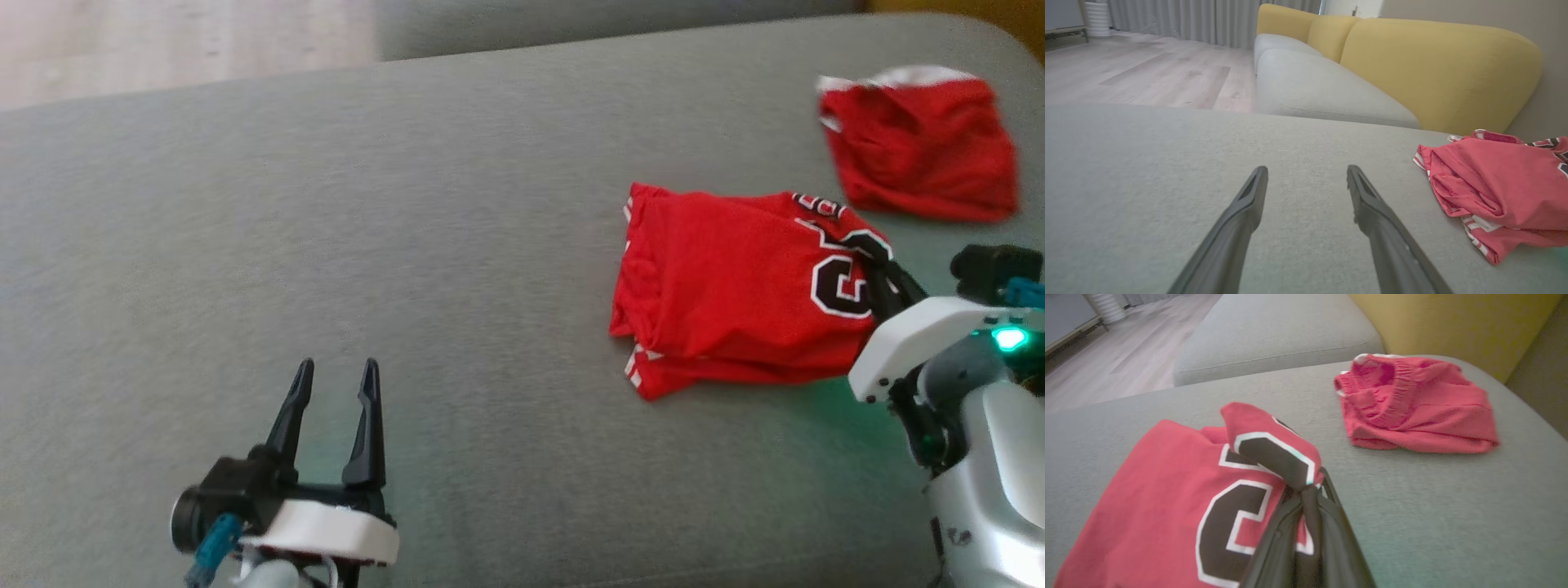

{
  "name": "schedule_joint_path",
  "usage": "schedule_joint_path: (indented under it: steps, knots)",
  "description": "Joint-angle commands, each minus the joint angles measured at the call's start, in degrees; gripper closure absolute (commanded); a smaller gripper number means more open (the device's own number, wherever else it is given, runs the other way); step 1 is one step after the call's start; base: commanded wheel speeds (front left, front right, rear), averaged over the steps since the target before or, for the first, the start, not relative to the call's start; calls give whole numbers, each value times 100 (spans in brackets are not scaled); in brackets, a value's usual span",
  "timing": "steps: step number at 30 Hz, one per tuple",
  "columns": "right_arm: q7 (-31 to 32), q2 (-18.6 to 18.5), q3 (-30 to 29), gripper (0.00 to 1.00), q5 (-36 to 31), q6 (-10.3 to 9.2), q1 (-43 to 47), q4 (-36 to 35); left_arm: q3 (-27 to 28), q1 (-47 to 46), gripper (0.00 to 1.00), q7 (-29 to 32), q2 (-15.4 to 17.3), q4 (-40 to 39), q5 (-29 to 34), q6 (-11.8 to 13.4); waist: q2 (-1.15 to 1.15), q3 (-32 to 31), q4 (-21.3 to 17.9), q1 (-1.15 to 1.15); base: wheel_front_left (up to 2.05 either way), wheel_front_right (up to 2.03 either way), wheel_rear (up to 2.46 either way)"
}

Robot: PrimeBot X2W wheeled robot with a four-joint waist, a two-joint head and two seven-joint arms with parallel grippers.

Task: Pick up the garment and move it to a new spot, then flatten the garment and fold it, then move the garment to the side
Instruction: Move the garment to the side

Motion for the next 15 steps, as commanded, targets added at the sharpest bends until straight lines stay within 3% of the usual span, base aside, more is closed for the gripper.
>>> schedule_joint_path:
  steps: [1, 8, 15]
  knots:
    - [18, -68, 60, 100, -46, 37, -105, -284, 165, -309, 0, -66, 43, -155, 73, -17, 0, 129, -360, 0, 0, 0, 0]
    - [47, 65, -41, 100, -80, 37, -133, -534, 106, -490, 0, -16, 82, -140, 138, -50, 0, 303, -851, 0, 0, 0, 0]
    - [-40, 107, 6, 100, -89, 37, -320, -567, 70, -604, 0, 21, 109, -136, 169, -63, 0, 392, -963, 0, 0, 0, 0]
